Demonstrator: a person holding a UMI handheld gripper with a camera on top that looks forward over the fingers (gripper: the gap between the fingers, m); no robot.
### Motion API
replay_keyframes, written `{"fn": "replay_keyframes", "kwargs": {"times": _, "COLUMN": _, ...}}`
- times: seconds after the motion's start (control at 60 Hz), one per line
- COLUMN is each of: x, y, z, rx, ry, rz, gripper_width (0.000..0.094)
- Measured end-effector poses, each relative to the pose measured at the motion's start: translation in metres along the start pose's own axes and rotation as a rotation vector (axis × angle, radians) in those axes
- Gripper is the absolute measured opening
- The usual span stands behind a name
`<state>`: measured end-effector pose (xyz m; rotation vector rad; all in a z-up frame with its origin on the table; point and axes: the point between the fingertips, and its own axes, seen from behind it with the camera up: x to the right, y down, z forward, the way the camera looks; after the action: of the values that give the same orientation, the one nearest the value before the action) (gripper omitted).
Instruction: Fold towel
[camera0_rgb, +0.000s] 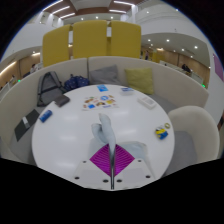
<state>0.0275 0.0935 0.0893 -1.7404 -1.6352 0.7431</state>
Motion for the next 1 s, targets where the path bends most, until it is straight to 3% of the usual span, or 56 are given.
{"fn": "replay_keyframes", "kwargs": {"times": 0.167, "x": 0.068, "y": 0.038, "z": 0.035, "rx": -0.034, "ry": 0.074, "rz": -0.065, "gripper_width": 0.0054}}
{"fn": "replay_keyframes", "kwargs": {"times": 0.183, "x": 0.072, "y": 0.043, "z": 0.038, "rx": -0.040, "ry": 0.078, "rz": -0.081, "gripper_width": 0.0104}}
{"fn": "replay_keyframes", "kwargs": {"times": 0.317, "x": 0.103, "y": 0.053, "z": 0.036, "rx": -0.046, "ry": 0.169, "rz": -0.099, "gripper_width": 0.0893}}
{"fn": "replay_keyframes", "kwargs": {"times": 0.35, "x": 0.105, "y": 0.050, "z": 0.028, "rx": -0.035, "ry": 0.179, "rz": -0.078, "gripper_width": 0.0830}}
{"fn": "replay_keyframes", "kwargs": {"times": 0.417, "x": 0.102, "y": 0.042, "z": 0.004, "rx": -0.018, "ry": 0.186, "rz": -0.030, "gripper_width": 0.0872}}
{"fn": "replay_keyframes", "kwargs": {"times": 0.55, "x": 0.080, "y": 0.024, "z": -0.088, "rx": 0.003, "ry": 0.198, "rz": 0.029, "gripper_width": 0.0868}}
{"fn": "replay_keyframes", "kwargs": {"times": 0.683, "x": 0.030, "y": 0.012, "z": -0.195, "rx": 0.023, "ry": 0.146, "rz": 0.036, "gripper_width": 0.0873}}
{"fn": "replay_keyframes", "kwargs": {"times": 1.0, "x": -0.043, "y": 0.038, "z": -0.382, "rx": 0.037, "ry": 0.189, "rz": 0.053, "gripper_width": 0.0867}}
